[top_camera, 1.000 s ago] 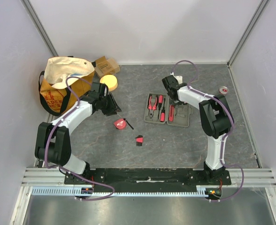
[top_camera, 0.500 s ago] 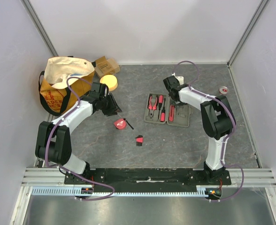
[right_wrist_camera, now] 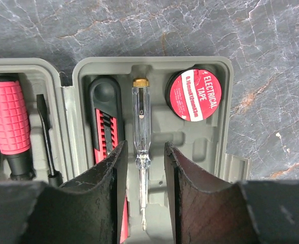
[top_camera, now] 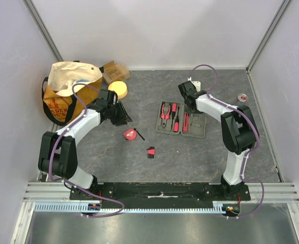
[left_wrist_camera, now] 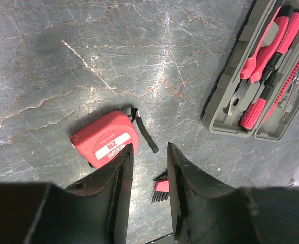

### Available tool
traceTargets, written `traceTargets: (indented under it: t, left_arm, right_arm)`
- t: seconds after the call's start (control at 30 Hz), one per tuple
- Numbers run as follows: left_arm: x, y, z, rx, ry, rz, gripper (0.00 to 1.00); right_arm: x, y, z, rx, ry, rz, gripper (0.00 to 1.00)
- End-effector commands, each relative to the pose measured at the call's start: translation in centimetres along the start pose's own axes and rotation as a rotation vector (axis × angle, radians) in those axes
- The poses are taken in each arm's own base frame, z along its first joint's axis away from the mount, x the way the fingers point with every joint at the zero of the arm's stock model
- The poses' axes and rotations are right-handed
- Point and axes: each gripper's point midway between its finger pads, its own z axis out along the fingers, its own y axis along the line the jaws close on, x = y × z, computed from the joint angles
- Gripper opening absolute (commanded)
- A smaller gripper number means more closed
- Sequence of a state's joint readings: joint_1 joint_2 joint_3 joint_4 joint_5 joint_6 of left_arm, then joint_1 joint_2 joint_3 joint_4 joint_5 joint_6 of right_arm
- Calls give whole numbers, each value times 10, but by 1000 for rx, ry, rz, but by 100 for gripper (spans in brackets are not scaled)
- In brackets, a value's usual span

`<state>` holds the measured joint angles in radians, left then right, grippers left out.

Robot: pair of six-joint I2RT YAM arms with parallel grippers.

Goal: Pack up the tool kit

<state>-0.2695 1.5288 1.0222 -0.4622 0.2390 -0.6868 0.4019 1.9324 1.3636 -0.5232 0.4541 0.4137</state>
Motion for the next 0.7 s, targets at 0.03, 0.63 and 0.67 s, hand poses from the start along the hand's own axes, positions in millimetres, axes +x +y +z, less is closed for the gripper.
traceTargets:
  t: [0.03, 0.63, 0.67]
  left_arm:
    - [-10, -9, -6, 39, -27, 48, 39]
    - [-8, -9, -4, 38, -20, 52, 38]
    - [-10, -8, -4, 38, -22, 50, 38]
  right_arm:
    - [-20, 1, -17, -34, -61, 57, 37]
    - [8, -1, 10, 8, 26, 36, 19]
    - [7, 1, 12, 2, 25, 40, 17]
